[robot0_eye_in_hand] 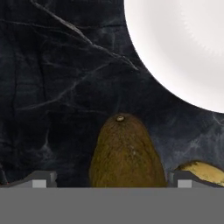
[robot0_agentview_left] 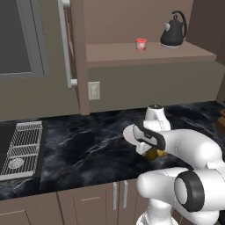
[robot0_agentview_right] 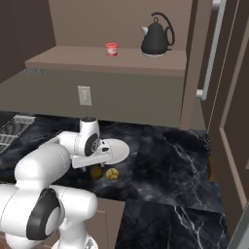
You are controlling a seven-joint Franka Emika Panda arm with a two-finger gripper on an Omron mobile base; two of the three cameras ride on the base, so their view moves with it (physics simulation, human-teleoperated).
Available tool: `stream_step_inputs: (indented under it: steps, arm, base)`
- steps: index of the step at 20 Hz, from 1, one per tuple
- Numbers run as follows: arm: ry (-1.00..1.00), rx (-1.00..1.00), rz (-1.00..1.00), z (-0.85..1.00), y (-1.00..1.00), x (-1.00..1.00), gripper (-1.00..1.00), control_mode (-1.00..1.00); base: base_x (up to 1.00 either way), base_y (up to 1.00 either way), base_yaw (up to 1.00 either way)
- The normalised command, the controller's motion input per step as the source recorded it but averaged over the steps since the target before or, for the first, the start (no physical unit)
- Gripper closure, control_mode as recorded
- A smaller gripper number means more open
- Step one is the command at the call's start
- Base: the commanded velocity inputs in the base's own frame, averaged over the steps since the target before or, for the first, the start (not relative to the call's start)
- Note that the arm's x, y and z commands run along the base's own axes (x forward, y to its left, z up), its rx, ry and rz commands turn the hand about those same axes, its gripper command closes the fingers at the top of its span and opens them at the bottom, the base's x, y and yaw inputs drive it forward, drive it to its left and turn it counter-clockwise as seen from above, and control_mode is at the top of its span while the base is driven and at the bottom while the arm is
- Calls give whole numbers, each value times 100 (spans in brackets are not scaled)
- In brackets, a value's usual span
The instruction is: Pick the avocado and bread from the counter and place them on the plate. Then pick the jam from the cabinet and place it next to the plate. Lastly close the cabinet door.
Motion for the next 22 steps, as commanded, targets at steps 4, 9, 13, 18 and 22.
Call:
stream_step_inputs:
  steps: [4,9,13,18,22]
  arm:
    - [0,1,0,-2,-4,7,-100,-100]
    - [0,0,0,-10,-11,9,-100,-100]
    - [0,0,0,-14,-4,0,-100,-100]
    - [2,0,0,-24,0,0,-100,-100]
    - [6,0,0,-34,0,0,-100,-100]
  base:
    - [0,0,0]
    - [0,0,0]
    - [0,0,0]
    - [0,0,0]
    - [0,0,0]
